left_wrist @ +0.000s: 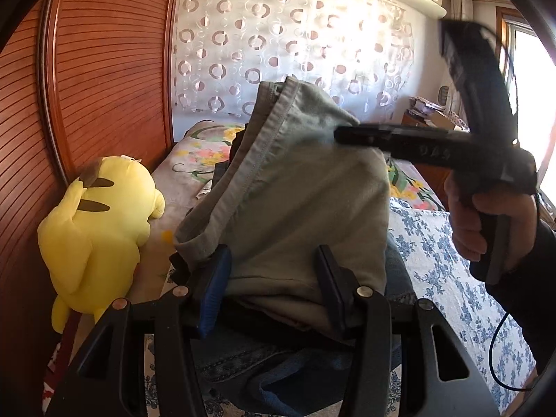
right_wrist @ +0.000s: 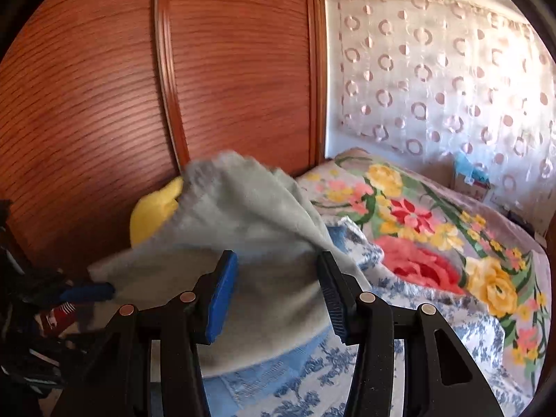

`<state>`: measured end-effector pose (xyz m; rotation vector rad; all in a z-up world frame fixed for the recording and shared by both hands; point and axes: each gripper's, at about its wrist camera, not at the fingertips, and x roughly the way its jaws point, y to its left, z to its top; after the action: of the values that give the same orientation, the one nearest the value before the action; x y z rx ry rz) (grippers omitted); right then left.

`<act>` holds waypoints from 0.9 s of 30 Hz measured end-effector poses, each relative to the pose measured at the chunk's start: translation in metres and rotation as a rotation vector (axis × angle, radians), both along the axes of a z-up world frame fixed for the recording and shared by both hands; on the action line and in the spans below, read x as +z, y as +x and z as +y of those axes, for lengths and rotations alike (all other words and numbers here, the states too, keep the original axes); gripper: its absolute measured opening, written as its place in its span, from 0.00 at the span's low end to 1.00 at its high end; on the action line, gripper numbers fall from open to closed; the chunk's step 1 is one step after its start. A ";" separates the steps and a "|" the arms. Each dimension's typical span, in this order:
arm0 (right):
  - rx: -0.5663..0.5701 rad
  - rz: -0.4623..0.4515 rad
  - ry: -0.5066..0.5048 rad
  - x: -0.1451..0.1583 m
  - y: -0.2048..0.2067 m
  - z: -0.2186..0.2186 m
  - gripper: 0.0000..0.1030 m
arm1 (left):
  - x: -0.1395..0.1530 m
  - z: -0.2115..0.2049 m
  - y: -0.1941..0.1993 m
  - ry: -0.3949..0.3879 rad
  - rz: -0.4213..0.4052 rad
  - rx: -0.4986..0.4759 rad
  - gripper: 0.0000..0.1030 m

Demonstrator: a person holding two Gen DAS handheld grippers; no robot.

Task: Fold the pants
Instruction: 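Lower the held pants with both grippers onto the blue jeans stack, then open both grippers and release the pants on top of the stack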

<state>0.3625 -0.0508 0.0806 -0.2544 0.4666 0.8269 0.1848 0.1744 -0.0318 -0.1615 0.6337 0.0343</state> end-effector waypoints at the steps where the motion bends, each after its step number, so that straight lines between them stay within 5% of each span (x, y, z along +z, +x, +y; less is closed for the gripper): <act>1: 0.012 -0.005 0.008 0.000 -0.002 0.000 0.49 | 0.001 0.000 -0.001 -0.002 -0.002 0.001 0.50; 7: 0.041 -0.013 -0.042 0.005 0.001 0.025 0.34 | 0.002 -0.002 -0.003 0.011 -0.005 0.001 0.51; 13: -0.008 0.089 -0.071 0.000 0.036 0.031 0.34 | 0.002 -0.002 -0.002 0.013 -0.001 -0.006 0.53; 27: -0.097 0.021 0.052 -0.005 -0.047 -0.040 0.34 | 0.022 -0.019 -0.015 0.069 -0.032 -0.013 0.89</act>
<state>0.3158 -0.0906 0.0760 -0.1738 0.4728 0.7460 0.1702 0.1552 -0.0095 -0.0908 0.6010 0.0408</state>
